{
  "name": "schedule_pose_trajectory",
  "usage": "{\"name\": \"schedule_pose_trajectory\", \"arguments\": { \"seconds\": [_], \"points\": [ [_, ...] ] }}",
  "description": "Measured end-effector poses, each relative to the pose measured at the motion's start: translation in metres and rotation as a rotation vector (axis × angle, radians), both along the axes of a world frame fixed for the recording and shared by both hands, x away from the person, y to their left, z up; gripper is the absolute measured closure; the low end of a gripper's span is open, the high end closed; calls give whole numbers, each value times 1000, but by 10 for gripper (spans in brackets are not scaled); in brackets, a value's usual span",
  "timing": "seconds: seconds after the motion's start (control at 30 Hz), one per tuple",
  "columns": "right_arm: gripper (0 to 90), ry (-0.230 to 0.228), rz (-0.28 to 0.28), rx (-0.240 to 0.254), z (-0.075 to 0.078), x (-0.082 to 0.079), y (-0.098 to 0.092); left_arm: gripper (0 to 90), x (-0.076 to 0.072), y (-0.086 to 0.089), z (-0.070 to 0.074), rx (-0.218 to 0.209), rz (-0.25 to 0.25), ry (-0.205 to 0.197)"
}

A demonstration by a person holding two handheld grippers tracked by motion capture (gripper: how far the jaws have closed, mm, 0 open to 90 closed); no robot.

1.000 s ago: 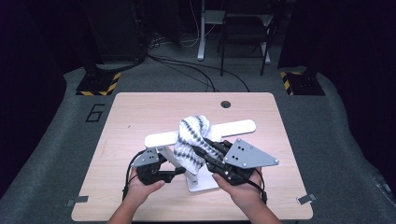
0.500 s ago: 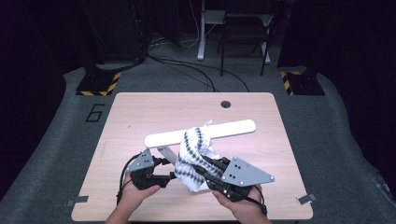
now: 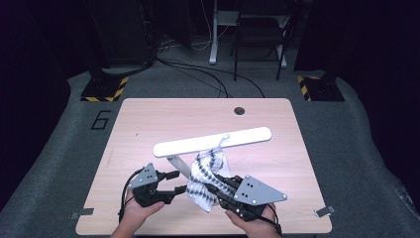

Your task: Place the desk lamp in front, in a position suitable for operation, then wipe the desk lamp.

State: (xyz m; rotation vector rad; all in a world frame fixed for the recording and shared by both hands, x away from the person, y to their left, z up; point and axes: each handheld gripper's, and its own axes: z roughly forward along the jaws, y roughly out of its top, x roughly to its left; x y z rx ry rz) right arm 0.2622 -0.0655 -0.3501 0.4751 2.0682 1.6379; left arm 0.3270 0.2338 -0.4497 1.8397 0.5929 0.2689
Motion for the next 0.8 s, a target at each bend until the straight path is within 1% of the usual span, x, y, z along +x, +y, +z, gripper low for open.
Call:
{"name": "schedule_pose_trajectory", "arguments": {
  "seconds": [0.03,0.07,0.1,0.2,0.23,0.27,0.37,0.4,0.47,0.53,0.6,0.7,0.73,0.77,0.8],
  "points": [
    [734,3,-1,3,-2,-1,0,408,0,1,0,2,-5,4],
    [734,-3,0,2,-3,0,-1,408,-2,0,-1,-2,2,5],
    [734,-4,-2,-2,-5,-1,-1,408,-3,1,0,8,4,3],
    [734,1,-10,-9,-14,-2,-4,408,-3,4,-1,-5,-7,8],
    [734,11,-11,-7,-16,-2,-4,408,-4,3,-2,-21,5,17],
    [734,16,-11,-13,-20,-1,-5,407,-3,4,-2,-12,-1,15],
    [734,28,-12,-35,-31,0,-5,407,-4,7,-1,-4,0,18],
    [735,25,-13,-35,-33,0,-5,408,-5,8,-1,1,9,18],
    [734,27,-14,-45,-38,0,-3,408,-6,9,-2,0,6,19],
    [734,30,-10,-46,-42,0,-2,408,-7,10,-3,-9,15,20],
    [734,38,-4,-47,-47,0,0,408,-8,11,-4,-1,12,19],
    [734,54,7,-48,-56,3,3,408,-10,13,-5,-4,14,33],
    [734,76,12,-45,-60,3,5,408,-11,15,-6,4,14,29],
    [734,84,16,-51,-64,4,6,408,-11,16,-7,6,13,38],
    [734,88,18,-55,-67,4,7,408,-11,17,-8,5,17,35]
  ]
}}
